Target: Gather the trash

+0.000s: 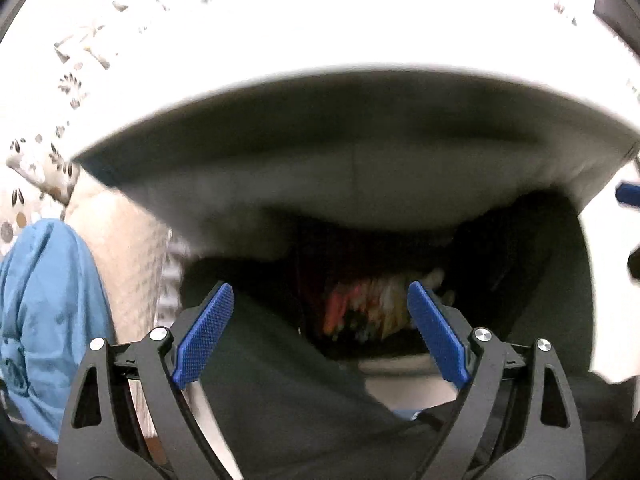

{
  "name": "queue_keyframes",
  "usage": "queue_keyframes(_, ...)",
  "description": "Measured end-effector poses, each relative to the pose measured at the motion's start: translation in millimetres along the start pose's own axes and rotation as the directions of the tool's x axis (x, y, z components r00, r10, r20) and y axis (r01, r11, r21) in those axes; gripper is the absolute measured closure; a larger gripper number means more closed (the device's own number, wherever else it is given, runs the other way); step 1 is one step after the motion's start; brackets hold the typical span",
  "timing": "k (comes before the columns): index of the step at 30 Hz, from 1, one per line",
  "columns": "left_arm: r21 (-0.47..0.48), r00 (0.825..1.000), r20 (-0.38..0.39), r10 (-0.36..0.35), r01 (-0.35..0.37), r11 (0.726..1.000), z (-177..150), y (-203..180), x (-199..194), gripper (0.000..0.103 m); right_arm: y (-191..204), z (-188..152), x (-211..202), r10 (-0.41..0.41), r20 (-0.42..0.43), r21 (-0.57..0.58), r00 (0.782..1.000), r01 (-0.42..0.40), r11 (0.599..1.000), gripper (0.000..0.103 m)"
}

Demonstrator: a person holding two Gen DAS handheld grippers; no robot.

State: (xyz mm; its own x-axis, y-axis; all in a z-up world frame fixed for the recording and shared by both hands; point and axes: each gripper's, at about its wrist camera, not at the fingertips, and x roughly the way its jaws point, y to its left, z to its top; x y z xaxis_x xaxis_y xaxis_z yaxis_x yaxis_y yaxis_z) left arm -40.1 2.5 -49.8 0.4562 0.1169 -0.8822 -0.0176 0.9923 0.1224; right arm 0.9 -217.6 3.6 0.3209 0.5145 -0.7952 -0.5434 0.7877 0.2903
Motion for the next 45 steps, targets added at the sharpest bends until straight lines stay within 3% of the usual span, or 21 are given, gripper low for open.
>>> queue_keyframes(2,-0.004,0.995,0.099,0.003,-0.002,1.000,24.0,8.8,-29.8,0.016,-2.1,36.6,-34.5,-0.069,0.146,-0.039,0.987,0.076,0.996,0.005)
queue_keyframes(4,-0.026,0.981,0.192,0.010,-0.005,1.000,53.1,17.6,-53.9,0.013,-5.5,69.7,-56.6,-0.131,0.257,-0.060,0.958,0.151,0.987,0.005)
queue_keyframes(6,-0.070,0.959,0.280,0.032,-0.013,0.997,87.5,28.3,-72.0,0.012,-10.8,107.5,-74.1,-0.210,0.373,-0.036,0.904,0.241,0.970,0.005)
queue_keyframes(8,-0.111,0.934,0.356,0.034,0.006,0.994,125.7,38.8,-82.9,0.012,-18.5,141.7,-84.5,-0.249,0.464,0.022,0.850,0.270,0.963,0.005)
queue_keyframes(9,-0.126,0.920,0.391,0.037,0.013,0.992,149.4,42.6,-85.2,0.012,-23.7,157.2,-86.5,-0.261,0.496,0.059,0.828,0.268,0.962,0.005)
queue_keyframes(11,-0.151,0.907,0.418,0.037,0.029,0.988,181.0,46.4,-83.2,0.012,-35.4,184.6,-82.6,-0.272,0.540,0.127,0.796,0.242,0.962,0.005)
queue_keyframes(14,-0.168,0.886,0.462,0.051,0.031,0.985,224.8,42.2,-67.3,0.012,-55.0,212.8,-61.7,-0.327,0.538,0.224,0.777,0.243,0.944,0.005)
queue_keyframes(18,-0.170,0.881,0.461,0.102,-0.025,0.985,261.6,33.6,-32.5,0.012,-77.3,240.3,-10.6,-0.450,0.458,0.286,0.767,0.352,0.891,0.005)
queue_keyframes(22,-0.172,0.910,0.405,0.090,-0.021,0.985,279.6,31.7,6.6,0.012,-93.6,251.5,30.8,-0.523,0.382,0.269,0.762,0.450,0.852,0.005)
queue_keyframes(25,-0.166,0.919,0.386,0.081,-0.017,0.986,281.3,30.5,26.7,0.012,-99.6,249.4,47.3,-0.537,0.352,0.284,0.767,0.459,0.842,0.005)
queue_keyframes(32,-0.170,0.921,0.383,0.073,-0.008,0.985,283.0,34.6,46.9,0.012,-107.5,250.1,69.8,-0.529,0.310,0.295,0.790,0.449,0.844,0.005)
queue_keyframes(45,-0.200,0.916,0.397,0.055,0.028,0.979,284.7,40.2,54.9,0.012,-103.0,244.5,76.2,-0.523,0.307,0.280,0.795,0.450,0.848,0.005)
